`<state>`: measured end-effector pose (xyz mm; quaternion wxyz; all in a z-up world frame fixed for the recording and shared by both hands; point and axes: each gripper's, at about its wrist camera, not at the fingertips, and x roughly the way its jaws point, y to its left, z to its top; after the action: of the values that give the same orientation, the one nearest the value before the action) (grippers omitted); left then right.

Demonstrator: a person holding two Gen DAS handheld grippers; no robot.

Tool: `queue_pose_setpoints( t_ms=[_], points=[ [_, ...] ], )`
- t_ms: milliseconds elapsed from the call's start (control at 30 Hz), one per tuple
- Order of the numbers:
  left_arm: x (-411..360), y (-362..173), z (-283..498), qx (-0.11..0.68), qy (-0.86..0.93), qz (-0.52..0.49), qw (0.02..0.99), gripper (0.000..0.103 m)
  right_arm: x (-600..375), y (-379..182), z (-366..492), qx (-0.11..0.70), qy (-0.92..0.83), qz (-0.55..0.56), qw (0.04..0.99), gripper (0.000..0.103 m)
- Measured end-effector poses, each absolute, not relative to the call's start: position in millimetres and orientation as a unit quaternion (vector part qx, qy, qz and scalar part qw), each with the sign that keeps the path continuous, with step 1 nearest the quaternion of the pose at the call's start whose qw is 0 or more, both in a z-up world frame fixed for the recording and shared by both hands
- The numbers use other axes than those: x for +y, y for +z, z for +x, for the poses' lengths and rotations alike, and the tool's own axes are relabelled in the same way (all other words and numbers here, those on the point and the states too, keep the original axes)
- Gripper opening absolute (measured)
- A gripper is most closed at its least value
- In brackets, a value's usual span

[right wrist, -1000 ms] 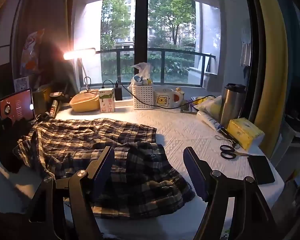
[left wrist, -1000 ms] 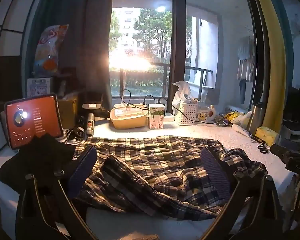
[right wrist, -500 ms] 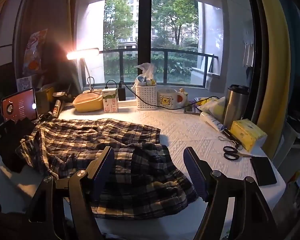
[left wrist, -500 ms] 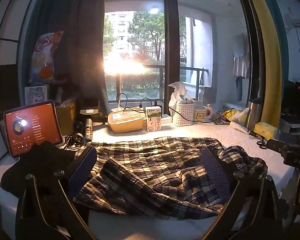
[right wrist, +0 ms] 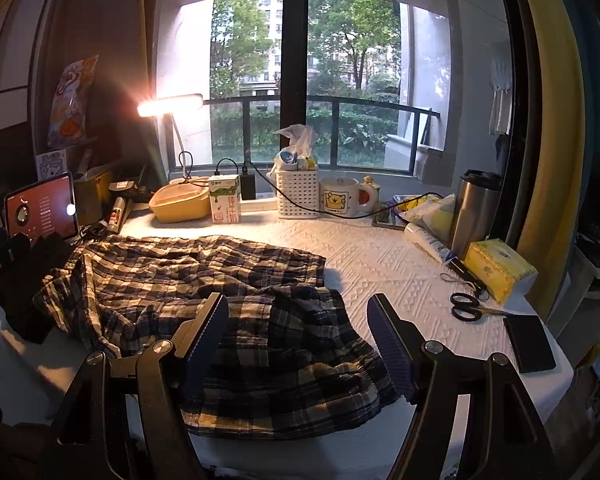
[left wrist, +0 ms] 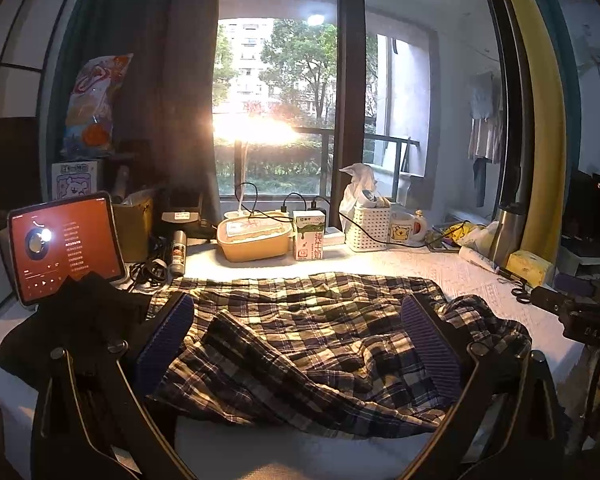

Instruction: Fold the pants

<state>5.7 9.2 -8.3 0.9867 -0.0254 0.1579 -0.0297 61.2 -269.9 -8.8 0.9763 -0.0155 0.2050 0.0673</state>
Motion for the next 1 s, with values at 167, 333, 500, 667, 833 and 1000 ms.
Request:
queue_pose_setpoints(
  t_ms=[167, 333, 500, 667, 833, 1000],
  points=[
    [9.0, -7.5, 3.5, 0.155, -0.031, -0.026, 0.987, 0.102, -269.9, -9.0, 60.9, 0.206, 0.067, -0.015, 0.976, 0.074],
    [9.6, -7.4, 3.6, 0.155, -0.03, -0.028, 0.987, 0.102, -270.4, -9.1, 61.1, 0.206, 0.068, -0.015, 0.976, 0.075],
    [9.1, -7.7, 4.1, 0.156, -0.032, -0.025, 0.987, 0.102, -270.4, -9.1, 60.7, 0.206, 0.068, -0.015, 0.976, 0.075],
    [8.2, -8.4, 3.3, 0.156, -0.035, -0.024, 0.987, 0.102, -270.5, -9.2, 60.7, 0.205, 0.067, -0.015, 0.976, 0.075],
    [8.5, -8.1, 2.2, 0.155, -0.035, -0.027, 0.987, 0.102, -270.6, -9.0, 60.9, 0.206, 0.068, -0.015, 0.976, 0.075],
    [9.2, -7.8, 2.0, 0.153, -0.035, -0.028, 0.987, 0.102, -270.3, -8.9, 60.6, 0.206, 0.068, -0.015, 0.976, 0.075]
  ],
)
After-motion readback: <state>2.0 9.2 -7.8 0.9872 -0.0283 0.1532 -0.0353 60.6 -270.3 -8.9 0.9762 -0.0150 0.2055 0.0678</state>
